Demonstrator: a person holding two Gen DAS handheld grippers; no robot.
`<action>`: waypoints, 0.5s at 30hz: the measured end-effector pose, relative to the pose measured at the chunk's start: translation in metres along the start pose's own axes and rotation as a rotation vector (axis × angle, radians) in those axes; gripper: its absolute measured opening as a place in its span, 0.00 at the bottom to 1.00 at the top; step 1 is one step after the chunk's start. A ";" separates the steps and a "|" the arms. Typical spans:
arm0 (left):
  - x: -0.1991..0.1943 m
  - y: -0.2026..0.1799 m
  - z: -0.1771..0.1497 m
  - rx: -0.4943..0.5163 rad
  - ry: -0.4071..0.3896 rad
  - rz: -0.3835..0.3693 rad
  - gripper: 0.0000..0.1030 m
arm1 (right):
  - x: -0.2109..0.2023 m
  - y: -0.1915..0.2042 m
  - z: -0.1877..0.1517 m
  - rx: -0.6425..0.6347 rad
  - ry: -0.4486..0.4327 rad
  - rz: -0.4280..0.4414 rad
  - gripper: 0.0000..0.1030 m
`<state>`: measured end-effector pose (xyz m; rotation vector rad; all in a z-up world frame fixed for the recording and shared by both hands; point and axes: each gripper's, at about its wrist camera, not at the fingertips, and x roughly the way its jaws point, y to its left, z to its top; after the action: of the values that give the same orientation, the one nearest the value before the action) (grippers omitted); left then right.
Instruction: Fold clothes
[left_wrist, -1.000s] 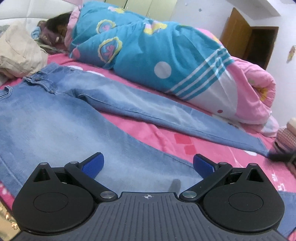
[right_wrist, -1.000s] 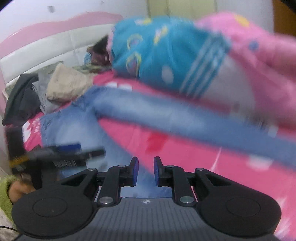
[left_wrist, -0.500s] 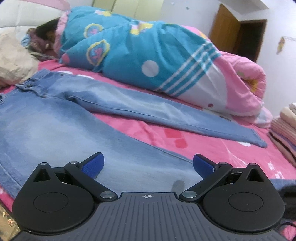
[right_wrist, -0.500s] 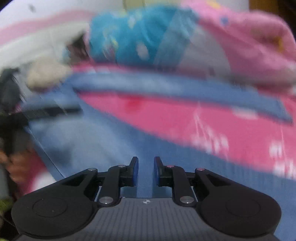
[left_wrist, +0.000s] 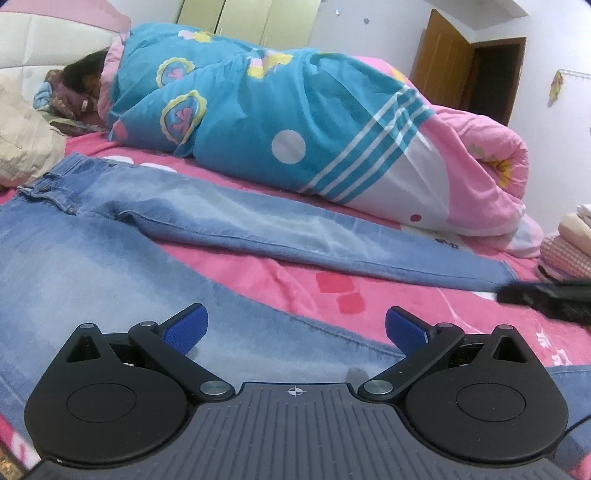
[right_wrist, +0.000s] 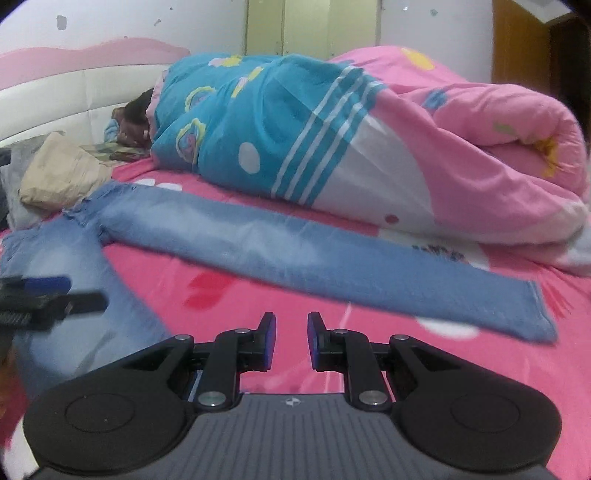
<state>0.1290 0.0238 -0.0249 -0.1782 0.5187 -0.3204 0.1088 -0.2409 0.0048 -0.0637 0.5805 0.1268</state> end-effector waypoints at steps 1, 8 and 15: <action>0.002 0.000 0.001 0.000 0.005 0.002 1.00 | 0.014 -0.001 0.006 -0.005 0.002 0.009 0.18; 0.021 0.010 0.000 -0.017 0.066 0.025 1.00 | 0.135 0.008 0.055 -0.012 0.058 0.136 0.18; 0.028 0.017 0.001 -0.038 0.099 0.037 1.00 | 0.245 -0.007 0.075 0.021 0.092 0.031 0.18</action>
<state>0.1574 0.0303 -0.0412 -0.1897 0.6253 -0.2846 0.3535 -0.2153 -0.0668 -0.0409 0.6751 0.1481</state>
